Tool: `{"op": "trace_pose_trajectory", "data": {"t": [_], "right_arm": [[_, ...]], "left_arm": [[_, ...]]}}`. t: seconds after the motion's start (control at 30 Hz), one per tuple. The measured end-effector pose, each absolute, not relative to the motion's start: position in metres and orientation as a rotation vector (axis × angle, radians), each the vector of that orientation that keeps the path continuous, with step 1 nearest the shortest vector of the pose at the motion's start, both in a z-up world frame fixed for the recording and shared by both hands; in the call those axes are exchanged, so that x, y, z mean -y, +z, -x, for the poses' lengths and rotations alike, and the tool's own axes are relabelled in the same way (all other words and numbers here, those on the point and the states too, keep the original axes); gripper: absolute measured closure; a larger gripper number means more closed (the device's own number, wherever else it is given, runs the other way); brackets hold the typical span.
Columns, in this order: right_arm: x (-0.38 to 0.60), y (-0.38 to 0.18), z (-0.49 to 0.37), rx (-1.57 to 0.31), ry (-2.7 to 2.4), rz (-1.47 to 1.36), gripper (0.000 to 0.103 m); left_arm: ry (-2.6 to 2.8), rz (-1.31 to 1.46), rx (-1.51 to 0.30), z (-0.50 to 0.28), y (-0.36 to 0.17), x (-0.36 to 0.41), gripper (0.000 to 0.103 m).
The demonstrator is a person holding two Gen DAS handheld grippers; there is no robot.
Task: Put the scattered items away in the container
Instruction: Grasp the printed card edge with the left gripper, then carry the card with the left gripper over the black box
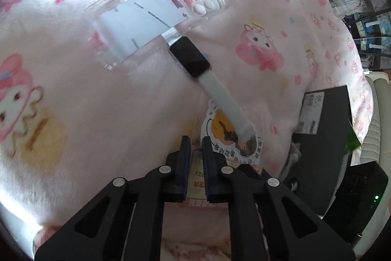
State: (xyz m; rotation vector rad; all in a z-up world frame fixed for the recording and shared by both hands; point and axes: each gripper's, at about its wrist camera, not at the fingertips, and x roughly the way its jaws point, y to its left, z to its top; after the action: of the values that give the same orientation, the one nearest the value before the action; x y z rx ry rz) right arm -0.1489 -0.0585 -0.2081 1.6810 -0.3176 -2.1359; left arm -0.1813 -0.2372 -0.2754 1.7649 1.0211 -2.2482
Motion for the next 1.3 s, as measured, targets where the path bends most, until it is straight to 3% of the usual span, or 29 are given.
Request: {"op": "trace_pose_trajectory", "data": {"t": [0.3, 0.4, 0.57, 0.63, 0.7, 0.87, 1.1, 1.3], "right_arm": [[0.031, -0.189, 0.11, 0.223, -2.072, -1.672, 0.054], [0.026, -0.195, 0.115, 0.216, -2.093, -1.657, 0.054], [0.028, -0.214, 0.115, 0.122, -2.12, -1.664, 0.054], [0.026, -0.215, 0.111, 0.181, -2.062, -1.667, 0.055], [0.025, -0.205, 0.103, 0.163, -2.061, -1.635, 0.064], [0.011, -0.173, 0.096, 0.193, -2.094, -1.552, 0.068], [-0.027, -0.105, 0.084, 0.316, -2.16, -1.378, 0.068], [-0.078, -0.063, 0.087, 0.35, -2.266, -1.26, 0.068]], "left_arm": [[-2.219, -1.795, -1.103, 0.17, -0.278, 0.242, 0.09], [-2.22, -1.845, -1.034, 0.181, -0.288, 0.226, 0.083], [-2.217, -1.909, -0.93, 0.182, -0.293, 0.211, 0.082], [-2.238, -1.891, -0.918, 0.176, -0.287, 0.21, 0.081], [-2.265, -1.867, -0.922, 0.169, -0.278, 0.211, 0.081], [-2.367, -1.815, -1.049, 0.144, -0.245, 0.211, 0.081], [-2.538, -1.751, -1.154, 0.138, -0.184, 0.186, 0.081], [-2.737, -1.765, -1.095, 0.167, -0.134, 0.122, 0.081]]}}
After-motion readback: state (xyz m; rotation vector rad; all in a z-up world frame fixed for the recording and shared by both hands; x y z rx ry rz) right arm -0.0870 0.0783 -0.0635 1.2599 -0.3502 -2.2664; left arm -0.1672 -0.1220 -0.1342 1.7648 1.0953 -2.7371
